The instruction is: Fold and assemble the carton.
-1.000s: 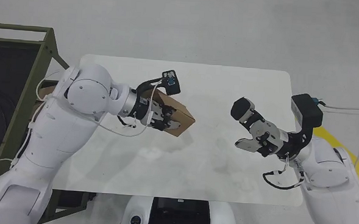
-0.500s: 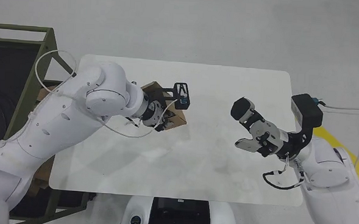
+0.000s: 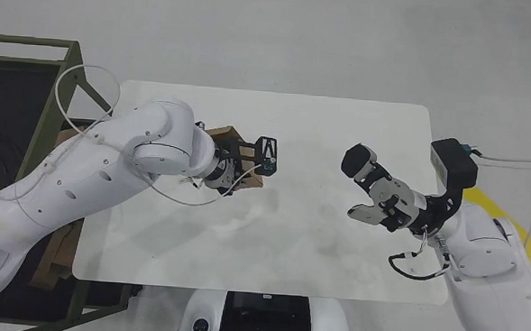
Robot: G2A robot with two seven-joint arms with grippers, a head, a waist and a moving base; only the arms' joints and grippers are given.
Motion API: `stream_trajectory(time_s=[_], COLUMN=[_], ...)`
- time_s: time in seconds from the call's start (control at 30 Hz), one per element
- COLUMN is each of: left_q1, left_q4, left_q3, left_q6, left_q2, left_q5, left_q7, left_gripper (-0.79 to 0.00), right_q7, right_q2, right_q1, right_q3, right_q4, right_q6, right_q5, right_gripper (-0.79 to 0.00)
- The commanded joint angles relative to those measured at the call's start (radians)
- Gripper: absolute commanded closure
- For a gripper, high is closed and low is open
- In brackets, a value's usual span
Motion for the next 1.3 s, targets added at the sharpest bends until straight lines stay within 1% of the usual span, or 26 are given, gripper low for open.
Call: stream_trajectory(time_s=[0.0,0.1,0.2,0.33,0.5,0.6,0.7,0.97,1.1,1.27], left_q1=[0.003,0.02,0.0,-0.059,-0.148,-0.141,-0.121,-0.074,-0.051,-0.025], left_q4=[0.002,0.015,0.004,0.013,0.048,0.065,0.106,0.196,0.222,0.23], left_q3=[0.001,0.019,0.081,0.185,0.299,0.299,0.299,0.299,0.299,0.299], left_q6=[0.003,-0.029,-0.014,-0.005,0.011,0.012,0.018,-0.012,-0.024,-0.031], left_q2=[0.0,-0.002,-0.01,-0.029,-0.063,-0.086,-0.109,-0.167,-0.189,-0.206], left_q5=[0.003,0.033,0.085,0.101,0.1,0.105,0.119,0.147,0.169,0.211], left_q7=[0.003,0.03,0.014,0.005,-0.011,-0.012,-0.017,0.012,0.024,0.031], left_gripper=[0.0,0.0,0.0,0.0,0.0,0.0,0.0,0.0,0.0,0.0], right_q7=[0.0,0.0,0.0,0.0,0.0,0.0,0.0,0.0,0.0,0.0], right_q2=[0.0,0.0,0.0,0.0,0.0,0.0,0.0,0.0,0.0,0.0], right_q1=[0.0,0.0,0.0,0.0,0.0,0.0,0.0,0.0,0.0,0.0], right_q3=[0.0,0.0,0.0,0.0,0.0,0.0,0.0,0.0,0.0,0.0], right_q4=[0.0,0.0,0.0,0.0,0.0,0.0,0.0,0.0,0.0,0.0], right_q6=[0.0,0.0,0.0,0.0,0.0,0.0,0.0,0.0,0.0,0.0], right_q5=[0.0,0.0,0.0,0.0,0.0,0.0,0.0,0.0,0.0,0.0], right_gripper=[-0.785,-0.785,-0.785,-0.785,-0.785,-0.785,-0.785,-0.785,-0.785,-0.785])
